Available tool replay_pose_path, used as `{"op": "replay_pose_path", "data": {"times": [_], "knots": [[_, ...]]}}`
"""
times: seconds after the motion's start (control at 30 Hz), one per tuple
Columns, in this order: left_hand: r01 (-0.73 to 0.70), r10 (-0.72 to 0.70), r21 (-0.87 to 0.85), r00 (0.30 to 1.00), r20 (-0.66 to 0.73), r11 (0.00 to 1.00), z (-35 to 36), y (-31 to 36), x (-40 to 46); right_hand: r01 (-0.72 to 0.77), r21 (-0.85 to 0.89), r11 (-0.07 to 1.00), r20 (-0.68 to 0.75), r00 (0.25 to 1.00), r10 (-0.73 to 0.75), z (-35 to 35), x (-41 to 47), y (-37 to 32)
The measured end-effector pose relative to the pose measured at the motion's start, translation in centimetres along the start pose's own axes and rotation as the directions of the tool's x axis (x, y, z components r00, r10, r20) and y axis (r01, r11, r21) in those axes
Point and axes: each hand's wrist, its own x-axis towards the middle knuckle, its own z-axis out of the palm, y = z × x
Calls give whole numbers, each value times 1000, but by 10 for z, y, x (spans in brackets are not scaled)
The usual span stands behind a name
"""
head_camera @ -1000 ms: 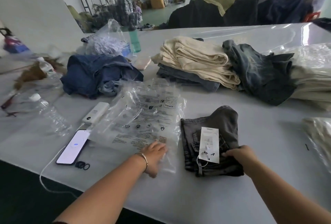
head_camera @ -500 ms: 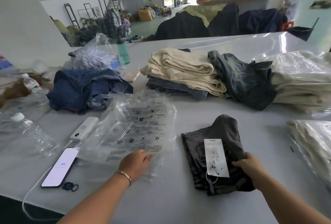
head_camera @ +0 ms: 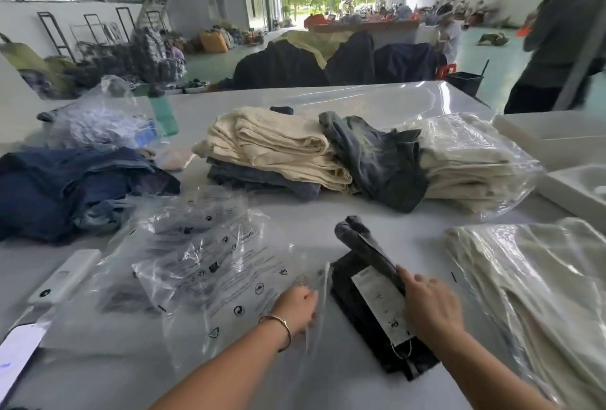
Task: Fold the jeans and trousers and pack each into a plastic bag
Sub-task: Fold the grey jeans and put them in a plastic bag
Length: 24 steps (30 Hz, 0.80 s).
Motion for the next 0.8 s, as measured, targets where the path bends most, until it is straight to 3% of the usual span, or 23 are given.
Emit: {"op": "replay_pose_path", "data": {"times": [0.17, 0.33, 0.4, 0.47, 0.5, 0.53, 0.6, 0.67, 0.8], "knots": [[82, -84, -102, 996, -17, 991, 14, -3, 6, 6, -104, 995, 280, 960, 23, 36, -13, -22], [59, -86, -136, 975, -203, 989, -6, -8, 9, -46, -151, 987, 215, 974, 78, 50, -10, -31], [40, -52, -93, 991, -126, 995, -11, -13, 7, -47, -156, 987, 186, 980, 76, 49, -6, -34], [7, -7, 38, 1000, 1, 999, -8, -15, 0, -45, -169, 985, 181, 981, 76, 46, 0, -38], [-18, 15, 180, 1000, 19, 983, -2, -18, -5, -44, -173, 984, 181, 980, 76, 44, 4, -41], [-28, 38, 372, 999, -20, 928, 6, -23, -10, -41, -172, 984, 179, 981, 73, 41, 7, -43], [50, 73, 690, 986, -148, 722, 22, -32, -22, -39, -124, 992, 147, 988, 57, 36, 14, -45], [98, 59, 772, 983, -173, 628, 34, -38, -32, -52, -24, 998, 122, 991, 55, 29, 21, -39], [-23, 100, 711, 993, -67, 703, 33, -47, -33, -135, 308, 942, 128, 987, 100, 5, 31, -6]]}}
